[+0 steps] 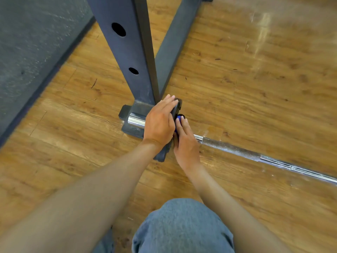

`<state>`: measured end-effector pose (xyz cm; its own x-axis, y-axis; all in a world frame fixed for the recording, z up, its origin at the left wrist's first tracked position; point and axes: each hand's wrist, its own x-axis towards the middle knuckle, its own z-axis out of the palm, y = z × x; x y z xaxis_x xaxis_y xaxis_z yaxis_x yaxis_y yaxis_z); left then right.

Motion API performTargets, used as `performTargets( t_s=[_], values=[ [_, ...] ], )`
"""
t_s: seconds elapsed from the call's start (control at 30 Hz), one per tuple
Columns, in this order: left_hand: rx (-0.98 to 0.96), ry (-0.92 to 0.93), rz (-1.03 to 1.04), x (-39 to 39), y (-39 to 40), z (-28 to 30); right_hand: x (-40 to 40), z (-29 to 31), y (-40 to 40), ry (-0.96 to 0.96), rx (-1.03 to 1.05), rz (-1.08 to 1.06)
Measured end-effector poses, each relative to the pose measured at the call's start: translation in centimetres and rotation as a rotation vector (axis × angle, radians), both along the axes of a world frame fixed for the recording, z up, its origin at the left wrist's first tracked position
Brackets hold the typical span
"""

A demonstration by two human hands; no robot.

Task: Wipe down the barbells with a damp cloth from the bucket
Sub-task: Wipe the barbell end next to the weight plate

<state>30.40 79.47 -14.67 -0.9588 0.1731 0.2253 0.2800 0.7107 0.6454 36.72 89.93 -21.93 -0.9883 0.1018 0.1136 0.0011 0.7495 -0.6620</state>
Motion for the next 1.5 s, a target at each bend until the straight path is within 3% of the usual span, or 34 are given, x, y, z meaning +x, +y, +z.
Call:
performTargets(
  t_s=[0.2,0.4,0.53,0.7,1.13,1.33,1.43,1.5],
  values=[
    [-0.055,0.092,0.000,-0.3,0.2,-0.5,-1.1,-0.5,-0.5,0.005,0.004,-0.110],
    [-0.126,0.090,-0.005,-1.1,0.8,0.7,-0.8,-1.4,-0.6,0.011,0.077,-0.040],
    [-0.069,0.057,0.007,-0.7,0.8,0.4,-1.6,-0.8,0.0,-0.046,0.052,0.002],
    [-0.069,0.045,-0.149,2.1,-1.5,-1.4,-2.2,-0.5,0.1,-0.058,0.040,-0.011],
    [0.043,0.058,-0.092,1.2,-0.8,-2.0,-1.8,-0.6,-0.6,0.012,0.093,-0.062],
    [-0.035,0.077,-0.121,-0.7,-0.1,-1.8,-2.1,-0.7,-0.8,0.025,0.086,-0.111],
    [-0.087,0.083,-0.141,-1.5,0.1,-1.5,-1.6,-1.0,-0.3,0.085,0.131,-0.032],
    [-0.104,0.081,-0.135,-2.0,0.4,-1.4,-4.1,0.0,0.7,0.017,0.080,-0.080]
  ],
)
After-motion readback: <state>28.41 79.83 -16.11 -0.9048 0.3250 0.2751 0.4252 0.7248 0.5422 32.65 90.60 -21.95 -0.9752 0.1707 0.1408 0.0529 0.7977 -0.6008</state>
